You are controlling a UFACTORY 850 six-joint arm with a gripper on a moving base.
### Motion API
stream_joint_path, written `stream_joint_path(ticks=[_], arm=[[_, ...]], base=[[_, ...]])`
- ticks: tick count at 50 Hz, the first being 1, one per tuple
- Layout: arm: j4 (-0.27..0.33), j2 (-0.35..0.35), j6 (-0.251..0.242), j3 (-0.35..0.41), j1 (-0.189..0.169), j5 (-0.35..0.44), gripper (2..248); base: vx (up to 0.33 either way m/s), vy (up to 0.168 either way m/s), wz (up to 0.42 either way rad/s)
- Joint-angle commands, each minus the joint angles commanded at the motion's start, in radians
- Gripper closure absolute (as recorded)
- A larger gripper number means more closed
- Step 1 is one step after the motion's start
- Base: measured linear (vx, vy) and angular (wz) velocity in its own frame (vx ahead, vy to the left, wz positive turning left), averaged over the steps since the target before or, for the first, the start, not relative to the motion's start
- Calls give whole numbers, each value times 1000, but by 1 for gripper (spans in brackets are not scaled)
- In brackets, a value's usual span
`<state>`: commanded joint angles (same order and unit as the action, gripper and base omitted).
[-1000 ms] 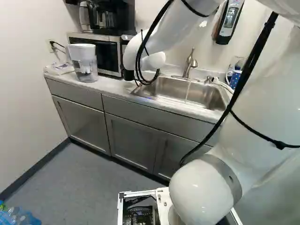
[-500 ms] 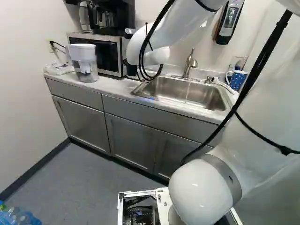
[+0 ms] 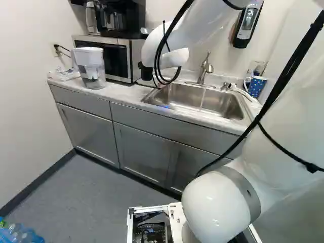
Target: Rinse the cup and place it in the tray
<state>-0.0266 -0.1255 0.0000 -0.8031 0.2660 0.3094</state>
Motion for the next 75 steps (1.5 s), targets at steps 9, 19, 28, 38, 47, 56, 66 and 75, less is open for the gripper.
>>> stream_joint_path(ticks=[9, 19, 28, 38, 47, 56, 66, 75], arm=[[0, -10, 0, 10, -23, -5, 126], [0, -23, 0, 21, -53, -12, 126], [0, -33, 0, 31, -81, -12, 126], [0, -42, 0, 39, -113, -12, 126], [0, -49, 0, 46, -142, -12, 126], [0, -55, 0, 51, -170, -12, 126], [0, -59, 0, 55, -203, -12, 126], [0, -62, 0, 57, -232, -12, 126]], base=[[0, 0, 0], [0, 0, 0], [0, 0, 0], [0, 0, 0], [0, 0, 0], [0, 0, 0], [0, 0, 0], [0, 0, 0]])
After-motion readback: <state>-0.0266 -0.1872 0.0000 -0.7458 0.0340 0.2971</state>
